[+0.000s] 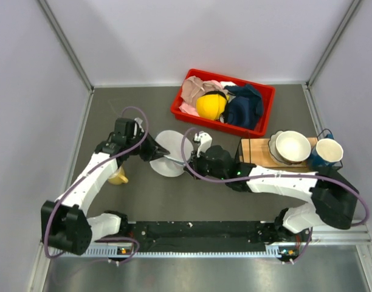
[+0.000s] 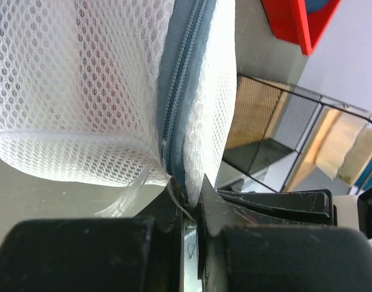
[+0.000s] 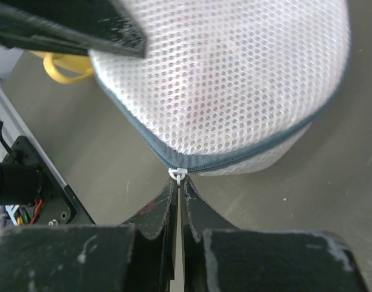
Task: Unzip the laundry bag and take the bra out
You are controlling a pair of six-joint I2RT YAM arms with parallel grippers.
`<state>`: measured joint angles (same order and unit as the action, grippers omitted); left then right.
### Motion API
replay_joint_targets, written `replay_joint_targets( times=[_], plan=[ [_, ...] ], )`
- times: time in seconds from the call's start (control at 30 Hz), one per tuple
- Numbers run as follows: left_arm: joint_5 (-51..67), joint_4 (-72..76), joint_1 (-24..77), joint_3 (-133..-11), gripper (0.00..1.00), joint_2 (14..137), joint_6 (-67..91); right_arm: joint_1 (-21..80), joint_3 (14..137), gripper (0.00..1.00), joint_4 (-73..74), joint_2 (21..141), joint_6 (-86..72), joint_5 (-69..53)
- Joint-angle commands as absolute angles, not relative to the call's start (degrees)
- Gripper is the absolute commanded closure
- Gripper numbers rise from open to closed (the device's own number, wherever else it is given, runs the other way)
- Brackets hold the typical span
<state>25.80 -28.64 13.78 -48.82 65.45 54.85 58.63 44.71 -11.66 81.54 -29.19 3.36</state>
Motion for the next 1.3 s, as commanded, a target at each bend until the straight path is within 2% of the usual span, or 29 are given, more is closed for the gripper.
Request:
replay_joint_targets(
  times=[0.0,0.03,0.07,0.13,0.17,0.23,0.27,0.33,0.43,0.67,0.97,1.03,1.07,1.1,1.17,1.2,1.23,1.27],
  plan=[
    [30.9,-22.2,13.3,-55.8,1.00,71.8,48.7,59.2,45.3,1.00,-1.9,75.7,-25.1,3.2],
    [31.5,-21.7,13.3,-56.8,1.00,75.5,48.1,59.5,46.2,1.00,-0.9,75.9,-25.1,2.3],
    [32.9,-21.8,13.3,-59.0,0.95,77.4,46.7,59.5,47.6,1.00,-0.1,77.3,-27.1,1.3],
    [33.1,-24.3,13.4,-61.4,0.77,81.9,45.7,59.5,51.8,1.00,3.1,79.7,-28.7,0.3],
    [33.1,-25.5,13.4,-63.4,0.55,82.5,44.7,59.5,52.6,1.00,3.2,81.2,-30.7,-1.2],
    [30.9,-27.3,13.4,-64.2,0.36,81.0,44.6,59.6,53.4,1.00,2.5,82.2,-31.9,-0.7],
    [30.2,-27.9,13.4,-63.6,0.21,79.6,44.6,59.5,53.5,1.00,2.2,82.7,-32.9,-0.2],
    [26.8,-29.3,13.5,-62.8,0.11,74.1,45.5,59.5,53.1,1.00,1.0,83.3,-33.5,-0.2],
    [23.6,-29.7,13.5,-57.9,0.09,65.8,49.4,59.5,52.8,1.00,0.4,84.2,-34.6,-0.3],
    [25.2,-25.6,14.7,-44.1,0.16,56.8,57.8,59.5,53.2,1.00,-1.5,85.2,-34.5,-1.1],
    [23.4,-21.5,20.4,-42.3,0.16,58.7,62.0,59.5,54.0,1.00,-1.2,85.9,-34.3,-1.8],
    [23.1,-19.9,21.7,-41.8,0.20,60.7,62.9,59.5,53.9,1.00,-1.3,85.4,-34.3,-1.8],
    [22.9,-18.7,22.0,-41.5,0.24,61.3,63.1,59.5,53.7,1.00,-1.2,85.2,-34.2,-1.7],
    [22.9,-18.4,22.1,-41.6,0.42,62.7,63.2,59.5,53.6,1.00,-1.1,84.7,-34.2,-1.5],
    [22.3,-18.5,22.1,-42.7,0.65,63.7,62.6,59.5,53.1,1.00,-0.4,84.1,-33.8,-1.1],
    [22.1,-19.3,22.0,-43.2,0.85,64.2,62.2,59.5,52.8,1.00,-0.2,83.3,-33.5,-0.4],
    [21.2,-19.7,22.0,-43.9,0.97,64.3,60.9,59.3,52.4,1.00,-0.2,82.9,-32.9,-0.2],
    [21.0,-20.3,21.7,-45.2,1.00,64.3,60.1,59.2,51.3,1.00,1.6,82.3,-32.6,-0.2]
  ],
)
